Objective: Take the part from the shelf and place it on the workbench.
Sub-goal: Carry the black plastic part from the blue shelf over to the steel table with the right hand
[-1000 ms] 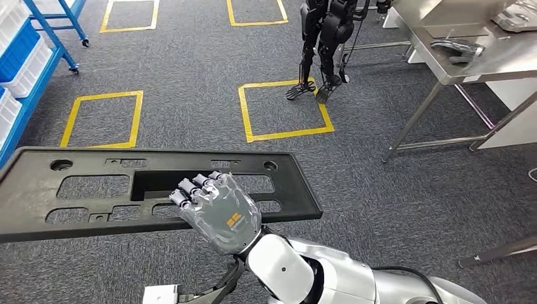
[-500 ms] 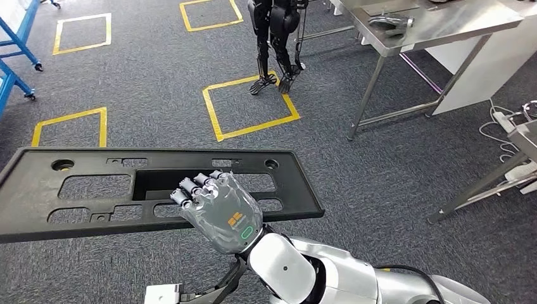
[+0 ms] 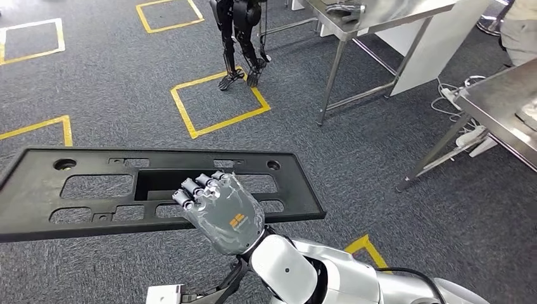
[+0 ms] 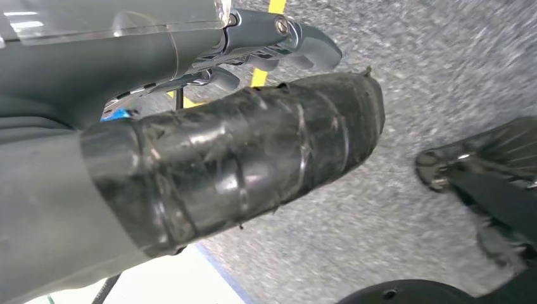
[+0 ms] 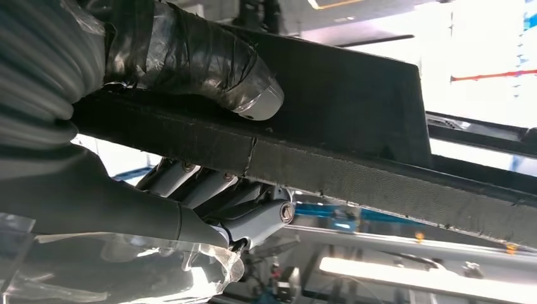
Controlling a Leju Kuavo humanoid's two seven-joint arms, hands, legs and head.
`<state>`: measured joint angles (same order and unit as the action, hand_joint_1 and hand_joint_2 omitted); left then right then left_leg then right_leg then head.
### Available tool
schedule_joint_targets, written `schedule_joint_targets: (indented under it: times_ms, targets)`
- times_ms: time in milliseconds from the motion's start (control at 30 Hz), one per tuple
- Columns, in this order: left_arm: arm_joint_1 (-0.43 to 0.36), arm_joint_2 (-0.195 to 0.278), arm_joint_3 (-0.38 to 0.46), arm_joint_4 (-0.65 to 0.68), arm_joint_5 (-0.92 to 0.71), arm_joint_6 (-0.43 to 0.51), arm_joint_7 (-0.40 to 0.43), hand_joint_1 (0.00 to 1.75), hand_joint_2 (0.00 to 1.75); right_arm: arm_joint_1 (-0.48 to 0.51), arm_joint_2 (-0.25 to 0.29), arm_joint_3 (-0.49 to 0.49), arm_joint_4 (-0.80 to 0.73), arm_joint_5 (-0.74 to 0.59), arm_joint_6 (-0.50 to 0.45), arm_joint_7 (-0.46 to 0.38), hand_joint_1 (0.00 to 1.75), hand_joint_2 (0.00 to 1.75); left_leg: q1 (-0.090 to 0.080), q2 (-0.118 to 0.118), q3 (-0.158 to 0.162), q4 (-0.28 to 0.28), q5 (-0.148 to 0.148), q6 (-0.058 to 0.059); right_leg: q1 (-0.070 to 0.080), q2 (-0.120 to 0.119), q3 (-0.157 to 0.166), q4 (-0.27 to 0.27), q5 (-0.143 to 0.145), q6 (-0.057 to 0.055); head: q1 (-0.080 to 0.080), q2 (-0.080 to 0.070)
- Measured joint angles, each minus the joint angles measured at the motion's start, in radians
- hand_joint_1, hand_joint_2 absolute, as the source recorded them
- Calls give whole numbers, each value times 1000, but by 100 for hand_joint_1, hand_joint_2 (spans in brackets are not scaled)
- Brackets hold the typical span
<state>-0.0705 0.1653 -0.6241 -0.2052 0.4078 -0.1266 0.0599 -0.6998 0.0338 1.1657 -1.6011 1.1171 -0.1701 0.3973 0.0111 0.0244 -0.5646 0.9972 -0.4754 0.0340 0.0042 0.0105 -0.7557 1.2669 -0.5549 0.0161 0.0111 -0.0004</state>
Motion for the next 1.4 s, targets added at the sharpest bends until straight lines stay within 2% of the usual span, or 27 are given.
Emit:
schedule_joint_targets:
  times_ms: [33,67,100,167,233,267,333,400,467,533,567,600,667,700,733,800,867,933,1000,1033,1067,1100,1133,1167,1233,1300,1400]
  targets:
    - [1,0,0,0,0,0,0,0,0,1,-1,0,0,1,0,0,175,175,0,13,-14,0,8,-1,-3,-3,-1,41,-8,3,0,0]
    - [1,0,0,0,0,0,0,0,0,1,-2,0,0,1,0,0,175,175,0,25,-27,1,16,-3,-6,-5,12,53,4,6,1,0]
    - [1,0,0,0,0,0,-2,0,0,2,-3,0,0,2,0,0,175,175,0,37,-39,2,22,-5,-7,-9,43,32,29,7,1,0]
    - [0,0,0,0,1,0,-8,0,0,1,-4,0,0,4,1,1,175,175,-1,57,-55,5,33,-12,-5,-41,150,-91,65,6,1,0]
    - [1,-1,-1,0,5,-1,-17,0,0,1,-4,-1,-1,8,4,3,175,175,-3,76,-58,9,42,-23,3,-77,248,-227,48,-3,1,0]
    - [0,-1,-1,0,6,-1,-20,0,0,0,-4,-1,-2,9,6,5,175,175,-3,86,-58,10,47,-29,7,-82,270,-265,34,-8,0,0]
    - [-2,-1,-1,0,9,-1,-24,0,0,1,-6,-3,-2,10,9,8,175,175,-1,103,-58,9,55,-43,6,-63,269,-288,34,-24,0,0]
    - [-3,0,-1,0,10,-2,-25,0,0,1,-8,-4,-2,11,11,9,175,175,4,70,-68,36,29,-56,2,-42,262,-297,50,-40,-1,0]
    - [-1,0,-1,0,11,-2,-25,0,0,2,-9,-4,-2,11,12,9,175,175,6,8,-109,142,-42,-62,1,-23,251,-297,65,-51,-4,0]
    - [2,0,-1,0,12,-2,-25,0,0,6,-10,-3,-1,11,14,10,175,175,7,-16,-157,267,-99,-64,4,-1,234,-290,74,-55,-7,0]
    - [3,0,-1,0,12,-2,-24,0,0,8,-11,-3,-1,11,15,10,175,175,6,-17,-163,293,-103,-64,5,12,226,-285,77,-56,-7,0]
    - [4,0,-1,0,12,-1,-23,0,0,9,-12,-3,-1,11,15,11,175,175,6,-18,-152,282,-88,-63,6,23,219,-279,78,-55,-7,0]
    - [5,1,-1,0,12,0,-22,0,0,11,-12,-3,-1,11,15,13,175,175,7,-32,-85,166,-32,-57,5,45,208,-265,78,-53,-7,0]
    - [5,1,-1,0,12,1,-22,0,0,10,-13,-3,-1,12,15,14,175,175,7,-50,-47,104,-16,-54,5,54,201,-259,77,-50,-6,0]
    - [4,2,-1,0,12,1,-21,0,0,11,-13,-4,-1,12,16,15,175,175,7,-67,-22,59,-7,-50,4,63,195,-254,77,-45,-7,0]
    - [3,3,-2,0,12,2,-20,0,0,11,-14,-4,-2,13,16,18,175,175,6,-82,-6,28,-13,-44,3,79,184,-249,80,-35,-7,0]
    - [1,3,-3,0,13,3,-20,0,0,13,-17,-5,-2,14,17,20,175,175,9,-62,-6,18,-11,-36,3,90,179,-246,82,-25,-8,0]
    - [0,3,-4,0,13,3,-19,0,0,14,-20,-8,-2,14,17,22,175,175,13,-41,-3,8,-6,-25,6,59,161,-208,56,-14,-3,0]
    - [2,3,-5,0,13,2,-16,0,0,15,-22,-11,-1,14,17,25,175,175,12,-22,-2,5,-3,-17,4,13,108,-101,-3,-4,3,0]
    - [2,3,-6,0,13,2,-13,0,0,16,-24,-13,-1,14,18,26,175,175,11,-12,-3,5,-4,-15,0,4,76,-39,-27,0,4,0]
    - [2,3,-6,0,13,0,-9,0,0,18,-26,-13,-1,15,18,28,175,175,10,-2,-3,6,-4,-14,-3,-1,53,4,-38,2,4,0]
    - [2,3,-8,0,13,-2,-2,0,0,21,-29,-14,0,17,18,30,175,175,10,8,-3,6,-5,-14,-6,-3,45,15,-29,4,4,0]
    - [2,2,-10,0,13,-6,4,0,0,22,-32,-14,0,20,18,33,175,175,10,17,-2,8,-7,-14,-8,-6,55,-10,-2,5,4,0]
    - [2,2,-12,0,13,-9,11,0,0,24,-34,-16,1,24,18,36,175,175,10,26,0,9,-9,-16,-9,-14,82,-67,36,4,4,0]
    - [2,3,-15,0,14,-14,21,0,0,23,-38,-20,2,35,18,44,175,175,8,40,2,13,-14,-23,-2,-54,141,-191,87,-2,4,0]
    - [2,4,-17,0,15,-16,29,0,0,22,-41,-25,2,51,18,53,175,175,3,55,3,14,-16,-32,6,-76,161,-241,95,-10,3,0]
    - [0,5,-18,0,16,-18,36,0,0,21,-49,-29,1,82,27,69,175,175,3,72,7,16,-23,-47,6,-48,157,-246,100,-25,2,0]
